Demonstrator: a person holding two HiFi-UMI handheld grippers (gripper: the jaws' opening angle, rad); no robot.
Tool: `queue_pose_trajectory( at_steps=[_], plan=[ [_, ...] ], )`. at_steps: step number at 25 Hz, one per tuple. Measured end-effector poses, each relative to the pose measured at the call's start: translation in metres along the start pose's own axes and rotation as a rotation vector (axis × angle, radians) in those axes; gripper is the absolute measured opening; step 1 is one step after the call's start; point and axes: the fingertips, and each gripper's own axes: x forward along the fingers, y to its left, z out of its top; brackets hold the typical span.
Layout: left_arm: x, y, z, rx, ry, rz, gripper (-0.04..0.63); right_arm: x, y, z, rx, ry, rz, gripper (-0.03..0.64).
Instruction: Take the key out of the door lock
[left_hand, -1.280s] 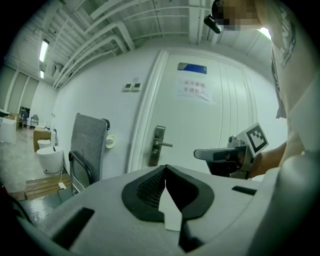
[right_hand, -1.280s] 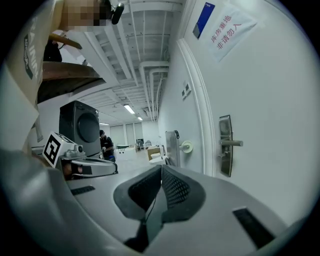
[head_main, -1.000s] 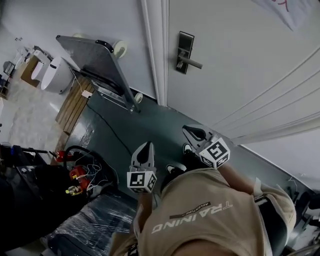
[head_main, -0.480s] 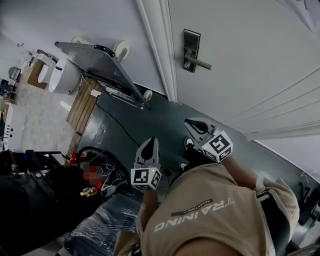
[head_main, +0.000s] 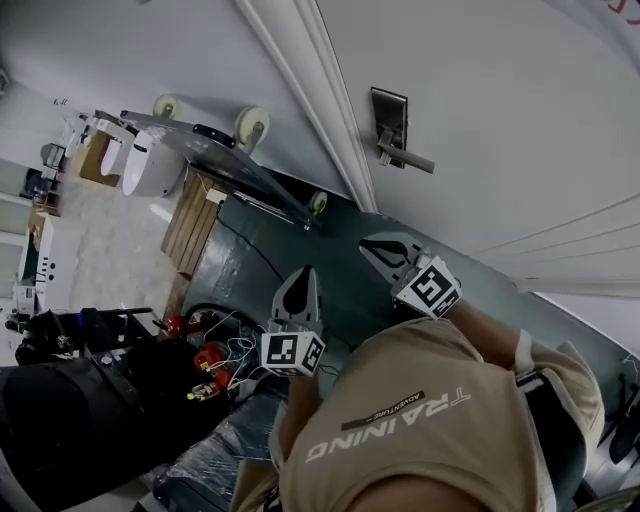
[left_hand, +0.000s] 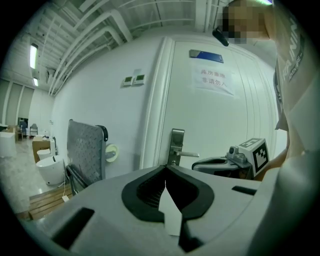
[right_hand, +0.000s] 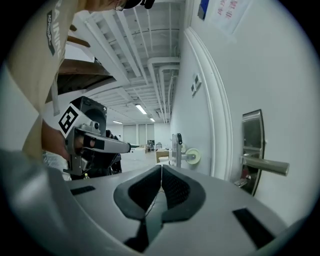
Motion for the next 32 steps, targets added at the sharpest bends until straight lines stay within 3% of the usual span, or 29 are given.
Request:
queue_pose_trajectory(
  at_steps=[3, 8, 16, 23, 26, 29, 32],
  plan=[
    [0.025, -0.001, -0.008, -0.025, 0.036, -0.012, 0.009, 0.009, -0.017, -0.006, 0.026, -0.001, 0.035, 0.015],
    [0.049, -0.002, -0.026, -0.139, 0.064, -0.028, 0.009, 0.019, -0.028, -0.018, -0.129, 0.044, 0.033, 0.015],
    [0.069, 0.042, -0.012, -0.124, 0.054, -0.051, 0.009, 0.046, -0.038, -0.014, -0.079, 0.051, -0.005, 0.015],
    [0.096, 0.099, -0.020, -0.130, 0.092, -0.193, 0.009, 0.088, -0.060, -0.004, -0.035, 0.063, -0.222, 0.015],
    [0.101, 0.120, -0.005, -0.078, 0.084, -0.278, 0.009, 0.099, -0.062, 0.010, -0.029, 0.047, -0.338, 0.015],
    [0.106, 0.141, 0.004, -0.034, 0.077, -0.347, 0.009, 0.111, -0.069, 0.015, -0.090, 0.063, -0.445, 0.015],
    [0.109, 0.153, 0.002, -0.016, 0.098, -0.424, 0.009, 0.113, -0.076, 0.020, -0.055, 0.050, -0.545, 0.015]
  ],
)
